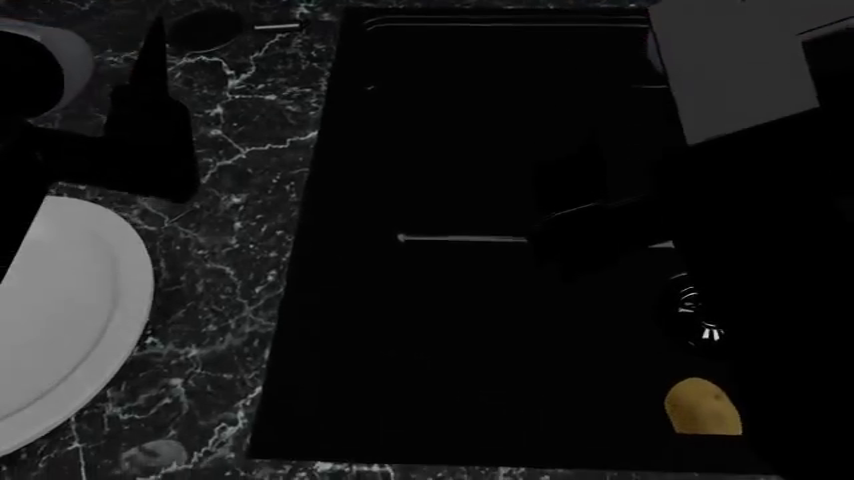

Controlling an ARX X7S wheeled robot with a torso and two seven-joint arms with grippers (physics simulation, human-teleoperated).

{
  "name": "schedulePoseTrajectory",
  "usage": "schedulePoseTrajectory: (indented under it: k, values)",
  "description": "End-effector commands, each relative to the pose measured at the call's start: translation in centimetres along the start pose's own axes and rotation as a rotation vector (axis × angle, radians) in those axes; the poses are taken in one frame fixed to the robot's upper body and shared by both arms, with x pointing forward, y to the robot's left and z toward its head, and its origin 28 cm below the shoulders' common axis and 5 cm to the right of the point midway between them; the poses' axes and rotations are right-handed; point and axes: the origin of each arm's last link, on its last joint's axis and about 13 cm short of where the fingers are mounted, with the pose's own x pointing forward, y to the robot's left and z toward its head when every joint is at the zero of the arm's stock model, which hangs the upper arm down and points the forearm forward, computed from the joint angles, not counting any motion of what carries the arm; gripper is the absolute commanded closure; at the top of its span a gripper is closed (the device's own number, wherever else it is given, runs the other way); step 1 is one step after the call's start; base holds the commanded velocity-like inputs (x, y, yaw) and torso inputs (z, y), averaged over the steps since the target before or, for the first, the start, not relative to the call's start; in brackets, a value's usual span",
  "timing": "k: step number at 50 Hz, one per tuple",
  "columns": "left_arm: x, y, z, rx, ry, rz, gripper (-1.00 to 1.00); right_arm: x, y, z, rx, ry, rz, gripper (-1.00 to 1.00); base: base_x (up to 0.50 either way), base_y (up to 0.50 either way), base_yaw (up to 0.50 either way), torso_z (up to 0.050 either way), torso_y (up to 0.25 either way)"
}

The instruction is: Pick the potato from the sink and place it on the plate located on the counter

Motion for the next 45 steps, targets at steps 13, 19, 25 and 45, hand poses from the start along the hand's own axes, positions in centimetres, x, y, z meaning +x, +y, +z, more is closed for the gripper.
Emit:
schedulePoseTrajectory:
  k: [13,19,25,45]
  values:
    - [-0.5,-0.1,0.4,-0.005,0.011,0.003,-1.0,-0.2,-0.2,-0.1,0.01,0.018,0.007,-1.0,0.0,0.0,0.0,0.0,0.0]
    - [-0.6,-0.1,0.5,-0.002,0.012,-0.002,-1.0,-0.1,-0.3,-0.2,0.007,0.058,0.008,-1.0,0.0,0.0,0.0,0.0,0.0]
    - [-0.4,0.0,1.2,0.01,0.006,0.017,-1.0,0.1,-0.9,0.6,-0.004,0.109,0.022,-1.0,0.0,0.0,0.0,0.0,0.0]
    - [-0.1,0.0,1.7,0.019,0.011,0.027,-1.0,0.4,-1.5,0.9,0.011,0.115,0.024,-1.0,0.0,0.0,0.0,0.0,0.0]
